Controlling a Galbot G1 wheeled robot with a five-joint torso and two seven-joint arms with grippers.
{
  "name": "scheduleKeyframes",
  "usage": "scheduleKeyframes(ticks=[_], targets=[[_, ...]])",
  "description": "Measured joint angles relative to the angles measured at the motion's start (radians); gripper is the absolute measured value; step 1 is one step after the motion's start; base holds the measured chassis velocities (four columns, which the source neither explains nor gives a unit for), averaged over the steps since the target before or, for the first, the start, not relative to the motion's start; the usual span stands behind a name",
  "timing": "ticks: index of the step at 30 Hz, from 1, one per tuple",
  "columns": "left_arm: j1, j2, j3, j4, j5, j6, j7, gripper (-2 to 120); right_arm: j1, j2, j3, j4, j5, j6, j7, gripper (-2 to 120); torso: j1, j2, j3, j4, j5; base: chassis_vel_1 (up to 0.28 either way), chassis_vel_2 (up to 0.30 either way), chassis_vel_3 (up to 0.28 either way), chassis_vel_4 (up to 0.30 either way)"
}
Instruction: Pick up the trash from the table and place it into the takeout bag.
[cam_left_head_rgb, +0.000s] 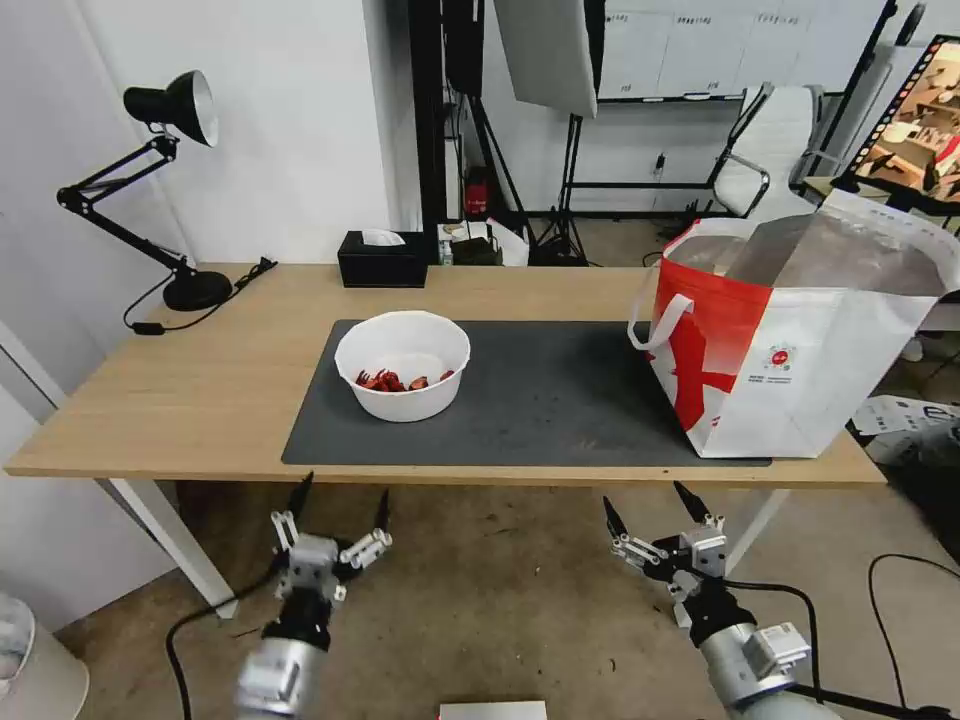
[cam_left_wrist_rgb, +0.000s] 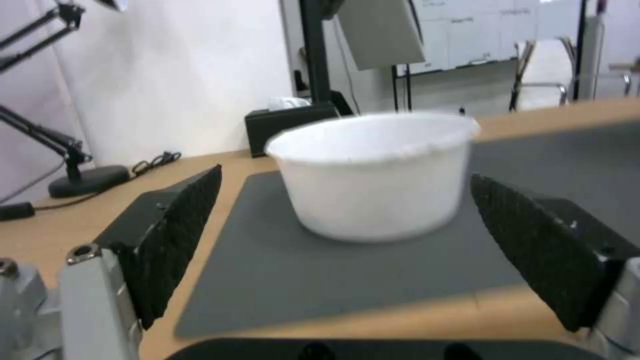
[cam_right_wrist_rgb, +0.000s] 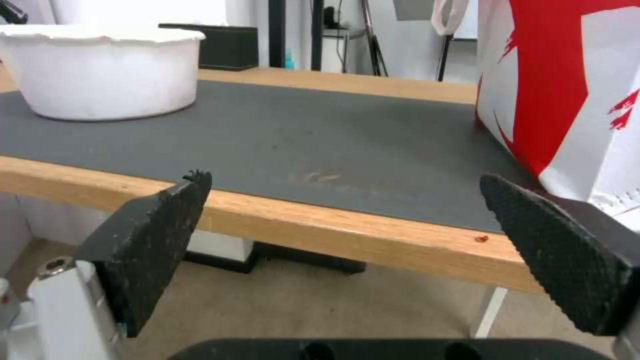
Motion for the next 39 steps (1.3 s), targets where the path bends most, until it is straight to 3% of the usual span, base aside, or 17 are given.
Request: scheduleKeyframes(ticks=[1,2,3,5,7,9,10,11,14,16,18,19,21,22,25,28,39], targets=[[-0.039,0.037,-0.005,-0.028,-0.095,0.078,-0.018,100,0.0,0.0,0.0,0.0,0.0,0.0,0.0,100,0.0,0.0,0.0,-0.0002,0.0,0.0,0.0,0.0,0.0],[-0.039,0.037,-0.005,-0.028,-0.095,0.078,-0.018,100,0.0,0.0,0.0,0.0,0.0,0.0,0.0,100,0.0,0.0,0.0,-0.0002,0.0,0.0,0.0,0.0,0.0],[-0.089,0.091,-0.012,-0.055,-0.229,0.177,-0.046,100,0.0,0.0,0.0,0.0,0.0,0.0,0.0,100,0.0,0.0,0.0,-0.0002,0.0003,0.0,0.0,0.0,0.0],[-0.163,0.175,-0.019,-0.071,-0.392,0.277,-0.081,100,0.0,0.0,0.0,0.0,0.001,0.0,0.0,100,0.0,0.0,0.0,-0.0001,0.0,0.0,0.0,0.0,0.0],[-0.193,0.209,-0.021,-0.071,-0.448,0.308,-0.094,100,0.0,0.0,0.0,0.0,0.001,0.0,0.0,100,0.0,0.0,0.0,-0.0003,0.0002,0.0,0.0,0.0,0.0],[-0.309,0.33,-0.015,-0.043,-0.631,0.391,-0.128,100,0.0,0.0,0.0,0.001,0.001,0.0,0.0,100,0.0,0.0,0.0,-0.0002,0.0,0.0,0.0,0.0,0.0],[-0.309,0.33,-0.015,-0.043,-0.631,0.391,-0.128,100,0.0,0.0,0.0,0.001,0.001,0.0,0.0,100,0.0,0.0,0.0,-0.0002,0.0,0.0,0.0,0.0,0.0],[-0.4,0.403,0.002,-0.007,-0.749,0.441,-0.155,100,0.001,0.0,0.0,0.001,0.001,0.0,0.0,100,0.0,0.0,0.0,-0.0004,0.0001,0.0,0.0,0.0,0.0],[-0.581,0.504,0.069,0.102,-0.963,0.547,-0.188,100,0.0,0.0,0.0,0.001,0.002,0.0,0.0,100,0.0,0.0,0.0,-0.0003,0.0002,0.0,0.0,0.0,0.0],[-0.61,0.514,0.086,0.123,-0.99,0.562,-0.189,100,0.001,0.0,0.0,0.001,0.002,0.0,0.0,100,0.0,0.0,0.0,-0.0003,0.0002,0.0,0.0,0.0,0.0],[-0.776,0.54,0.198,0.251,-1.103,0.649,-0.19,100,0.001,0.0,0.0,0.001,0.002,0.0,-0.001,100,0.0,0.0,0.0,0.0,-0.0001,0.0,0.0,0.0,0.0],[-0.776,0.54,0.198,0.251,-1.103,0.649,-0.19,100,0.001,0.0,0.0,0.001,0.002,0.0,-0.001,100,0.0,0.0,0.0,0.0,-0.0001,0.0,0.0,0.0,0.0],[-0.887,0.538,0.272,0.342,-1.133,0.686,-0.188,100,0.001,0.0,0.0,0.001,0.002,0.0,-0.001,100,0.0,0.0,0.0,-0.0004,0.0002,0.0,0.0,0.0,0.0],[-0.887,0.538,0.272,0.342,-1.133,0.686,-0.188,100,0.001,0.0,0.0,0.001,0.002,0.0,-0.001,100,0.0,0.0,0.0,-0.0004,0.0002,0.0,0.0,0.0,0.0],[-1.022,0.516,0.357,0.471,-1.151,0.719,-0.186,100,0.001,0.0,0.0,0.001,0.002,0.0,-0.001,100,0.0,0.0,0.0,-0.0003,0.0003,0.0,0.0,0.0,0.0],[-1.086,0.491,0.395,0.546,-1.152,0.751,-0.186,100,0.001,0.0,0.0,0.001,0.002,0.0,-0.001,100,0.0,0.0,0.0,-0.0003,0.0005,0.0,0.0,0.0,0.0],[-1.198,0.413,0.456,0.691,-1.242,0.809,-0.259,100,0.001,0.0,0.0,0.0,0.003,0.001,-0.001,100,0.0,0.0,0.0,-0.0003,0.0004,0.0,0.0,0.0,0.0]])
